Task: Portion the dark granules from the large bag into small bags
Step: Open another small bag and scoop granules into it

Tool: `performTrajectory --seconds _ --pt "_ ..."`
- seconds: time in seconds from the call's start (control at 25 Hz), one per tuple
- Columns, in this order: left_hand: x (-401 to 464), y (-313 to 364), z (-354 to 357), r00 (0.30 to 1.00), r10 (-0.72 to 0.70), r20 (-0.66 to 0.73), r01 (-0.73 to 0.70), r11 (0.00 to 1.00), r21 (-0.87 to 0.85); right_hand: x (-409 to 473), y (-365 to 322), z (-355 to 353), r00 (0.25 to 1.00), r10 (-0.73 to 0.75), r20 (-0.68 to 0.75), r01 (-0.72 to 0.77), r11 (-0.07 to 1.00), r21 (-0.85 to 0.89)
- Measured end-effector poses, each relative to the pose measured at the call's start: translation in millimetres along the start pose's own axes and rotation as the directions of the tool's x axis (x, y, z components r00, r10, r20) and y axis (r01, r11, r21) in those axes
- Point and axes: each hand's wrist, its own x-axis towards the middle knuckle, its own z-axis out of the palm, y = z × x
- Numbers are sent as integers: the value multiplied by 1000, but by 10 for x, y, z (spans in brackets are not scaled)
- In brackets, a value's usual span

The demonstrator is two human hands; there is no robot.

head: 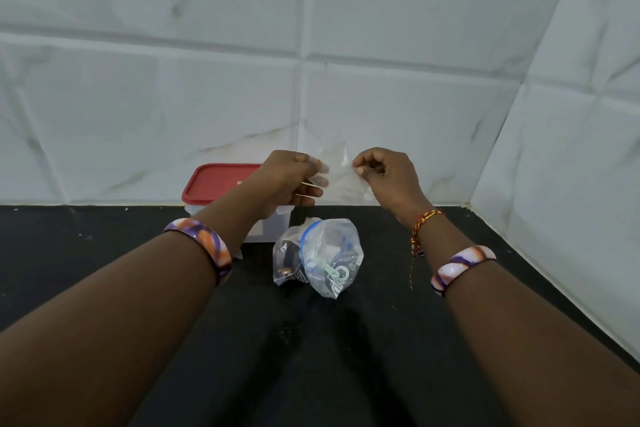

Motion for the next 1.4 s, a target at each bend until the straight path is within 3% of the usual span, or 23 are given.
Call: performTrajectory --seconds 0.12,0.24,0.36,0.44,0.52,0.6,0.76,0.92,1.12,1.4 --pt "-202 110 -77 999 -2 -50 -3 996 -90 -69 -210 -88 999 -46 1 46 999 -7" --pt "-344 229 -153 996 -9 -85 5 999 -45 -141 -374 -198 998 -62 31 63 996 -58" --pt "-443 309 -161 991 -8 -132 9 1000 13 -260 -528 -241 980 -92 -177 66 987 -147" --pt "-497 317 -131 984 41 -171 -36 999 31 -382 -668 -217 964 -68 -258 53 997 -65" --pt "-539 310 -77 976 114 -187 -97 991 97 -507 -829 -169 992 3 -126 12 993 119" --pt "-608 307 -10 965 195 -177 -156 965 213 -626 -950 -126 998 60 -17 -56 982 182" --pt "-737 302 42 914 380 -143 -302 871 387 -730 -1033 -136 973 225 -49 -196 921 338" --pt "-848 296 19 879 468 -96 -366 789 493 -826 -1072 -174 949 315 16 -288 847 447" --pt "-969 248 17 908 419 -21 -364 812 457 -881 -1124 -165 941 336 -31 -290 854 432" --pt "-1051 208 12 956 268 -117 -235 942 239 -954 -1111 -144 960 272 -63 -236 912 336"
